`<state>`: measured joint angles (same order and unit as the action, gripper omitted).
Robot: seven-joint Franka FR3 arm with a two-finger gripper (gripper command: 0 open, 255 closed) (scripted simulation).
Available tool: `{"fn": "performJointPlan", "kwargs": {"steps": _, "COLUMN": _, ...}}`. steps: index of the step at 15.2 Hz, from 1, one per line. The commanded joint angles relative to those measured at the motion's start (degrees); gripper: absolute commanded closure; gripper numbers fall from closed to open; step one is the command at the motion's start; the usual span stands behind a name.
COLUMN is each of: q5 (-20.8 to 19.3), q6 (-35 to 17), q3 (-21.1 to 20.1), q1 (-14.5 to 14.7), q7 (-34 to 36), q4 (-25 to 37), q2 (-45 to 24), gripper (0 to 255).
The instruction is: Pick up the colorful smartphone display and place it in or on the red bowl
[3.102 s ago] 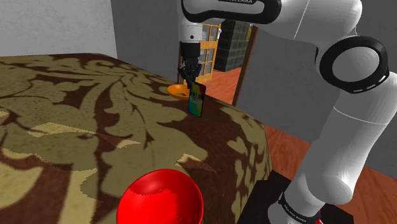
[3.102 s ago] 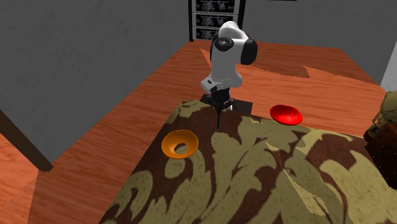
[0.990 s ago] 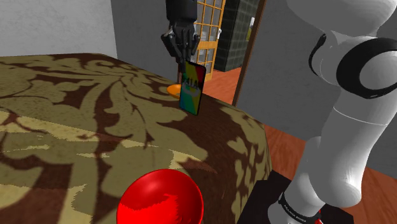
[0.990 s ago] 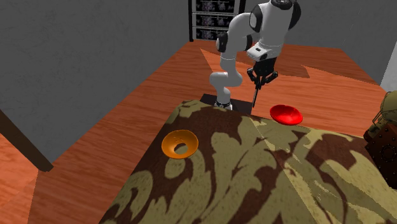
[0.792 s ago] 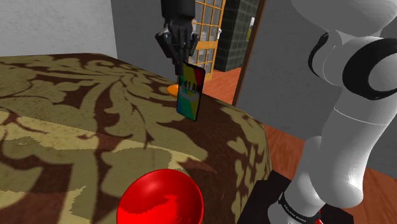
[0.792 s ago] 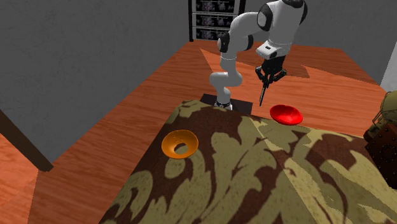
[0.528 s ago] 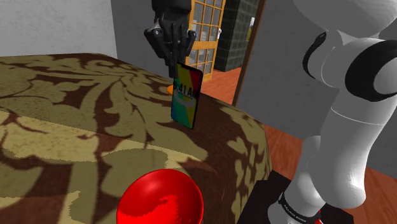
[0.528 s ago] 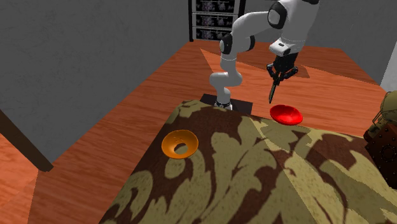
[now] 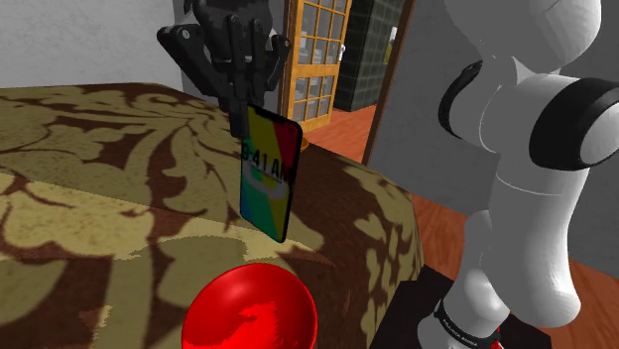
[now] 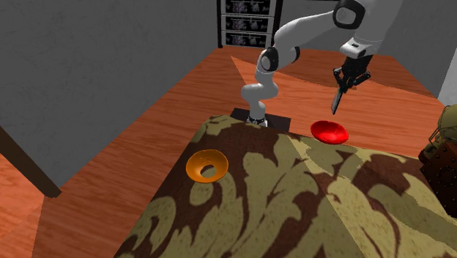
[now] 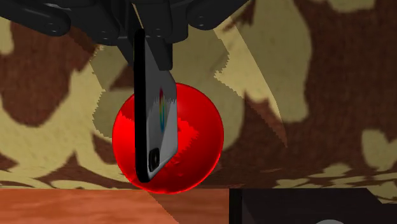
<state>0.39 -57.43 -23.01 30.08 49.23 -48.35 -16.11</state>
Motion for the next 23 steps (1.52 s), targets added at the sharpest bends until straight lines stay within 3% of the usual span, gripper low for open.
{"fn": "performJointPlan", "kwargs": {"steps": 1, "q5": -3.12, "q6": 4.82, "q3": -1.36, "q1": 5.98, "q7": 4.89, "q4": 12.08, "q2": -7.11, "gripper": 255}}
{"fn": "performJointPlan", "kwargs": {"steps": 4, "q5": -0.19, "q6": -2.10, "q3": -1.12, "q1": 2.39, "q7": 3.48, "q4": -1.27, "q2": -0.58, "gripper": 255}}
{"fn": "performJointPlan", "kwargs": {"steps": 8, "q5": 1.67, "q6": -7.85, "q3": -0.74, "q1": 0.29, "q7": 2.05, "q4": -11.46, "q2": 4.02, "gripper": 255}}
{"fn": "performJointPlan", "kwargs": {"steps": 23, "q5": 4.64, "q6": -22.90, "q3": 0.33, "q1": -2.21, "q7": -1.45, "q4": -34.55, "q2": 12.42, "gripper": 255}}
